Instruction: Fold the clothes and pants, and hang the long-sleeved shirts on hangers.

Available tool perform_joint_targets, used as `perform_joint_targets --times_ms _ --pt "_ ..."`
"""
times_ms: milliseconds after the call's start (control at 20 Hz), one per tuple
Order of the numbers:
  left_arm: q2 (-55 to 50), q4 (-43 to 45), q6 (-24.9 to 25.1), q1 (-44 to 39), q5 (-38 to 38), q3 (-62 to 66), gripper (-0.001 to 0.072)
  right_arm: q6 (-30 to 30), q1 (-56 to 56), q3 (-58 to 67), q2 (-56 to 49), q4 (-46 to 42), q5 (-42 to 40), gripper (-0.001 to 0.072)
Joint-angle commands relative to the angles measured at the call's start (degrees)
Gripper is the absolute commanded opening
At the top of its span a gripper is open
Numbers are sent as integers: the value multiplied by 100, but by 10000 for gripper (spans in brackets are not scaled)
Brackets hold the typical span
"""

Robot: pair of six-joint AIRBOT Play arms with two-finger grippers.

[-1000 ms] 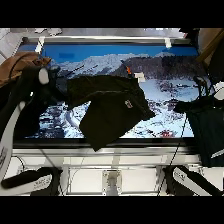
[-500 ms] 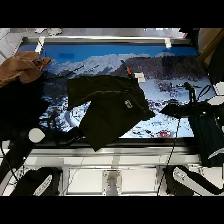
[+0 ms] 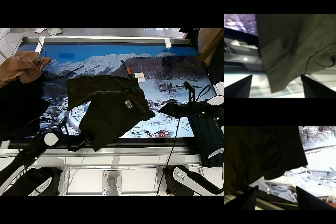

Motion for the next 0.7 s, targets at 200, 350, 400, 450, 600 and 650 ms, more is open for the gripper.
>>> perform_joint_targets --times_ms 200,350,400,450,600,650 --pt "-400 -498 9 -372 964 -15 702 -4 -2 -4 -4 4 24 537" --pt "-402 -647 11 -483 1104 -15 533 -4 -2 -4 -4 4 9 537" --pt "-402 -669 11 -557 1169 -15 362 -4 -2 -4 -4 4 -15 537" --pt "-402 -667 11 -629 1213 -15 110 -4 -2 -4 -4 4 -33 536" --pt "-380 -658 20 -732 1307 11 7 -4 -2 -2 -4 4 -136 536" --pt "-326 -612 197 -664 1300 52 6 -4 -2 -2 -2 4 -186 536"
